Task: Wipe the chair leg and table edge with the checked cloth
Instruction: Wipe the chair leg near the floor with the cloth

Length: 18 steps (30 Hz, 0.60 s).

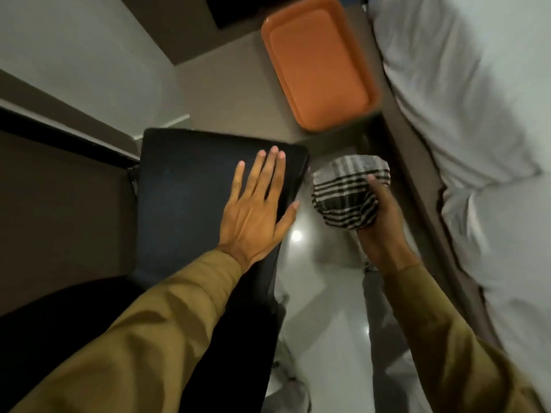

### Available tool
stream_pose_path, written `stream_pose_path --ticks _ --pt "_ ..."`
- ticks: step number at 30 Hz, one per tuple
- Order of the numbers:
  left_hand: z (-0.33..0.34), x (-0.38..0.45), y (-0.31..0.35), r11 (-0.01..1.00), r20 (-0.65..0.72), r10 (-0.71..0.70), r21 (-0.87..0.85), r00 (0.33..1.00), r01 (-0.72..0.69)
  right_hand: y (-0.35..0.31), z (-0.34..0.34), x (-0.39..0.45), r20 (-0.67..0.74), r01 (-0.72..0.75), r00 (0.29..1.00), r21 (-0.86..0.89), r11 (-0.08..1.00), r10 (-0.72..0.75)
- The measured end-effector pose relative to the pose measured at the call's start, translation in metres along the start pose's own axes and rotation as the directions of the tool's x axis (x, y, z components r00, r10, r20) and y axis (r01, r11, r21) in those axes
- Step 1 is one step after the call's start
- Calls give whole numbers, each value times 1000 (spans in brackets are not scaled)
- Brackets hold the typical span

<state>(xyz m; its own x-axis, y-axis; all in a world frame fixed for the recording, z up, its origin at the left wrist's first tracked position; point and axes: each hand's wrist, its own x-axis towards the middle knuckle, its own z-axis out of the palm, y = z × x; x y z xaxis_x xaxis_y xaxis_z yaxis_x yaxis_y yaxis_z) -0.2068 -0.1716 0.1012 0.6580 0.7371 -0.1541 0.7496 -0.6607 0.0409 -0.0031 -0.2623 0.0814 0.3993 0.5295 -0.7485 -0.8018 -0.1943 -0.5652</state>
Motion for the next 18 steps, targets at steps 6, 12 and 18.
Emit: stream_pose_path --ticks 6,12,18 --pt "47 -53 9 980 56 186 63 981 -189 128 -98 -50 -226 43 973 -12 999 -44" --pt "89 -68 12 920 123 344 154 931 -361 250 -174 -87 -397 -68 917 -105 992 21" --pt "128 -68 22 910 59 390 128 919 -394 341 -206 -95 -494 -195 859 -74 978 134"
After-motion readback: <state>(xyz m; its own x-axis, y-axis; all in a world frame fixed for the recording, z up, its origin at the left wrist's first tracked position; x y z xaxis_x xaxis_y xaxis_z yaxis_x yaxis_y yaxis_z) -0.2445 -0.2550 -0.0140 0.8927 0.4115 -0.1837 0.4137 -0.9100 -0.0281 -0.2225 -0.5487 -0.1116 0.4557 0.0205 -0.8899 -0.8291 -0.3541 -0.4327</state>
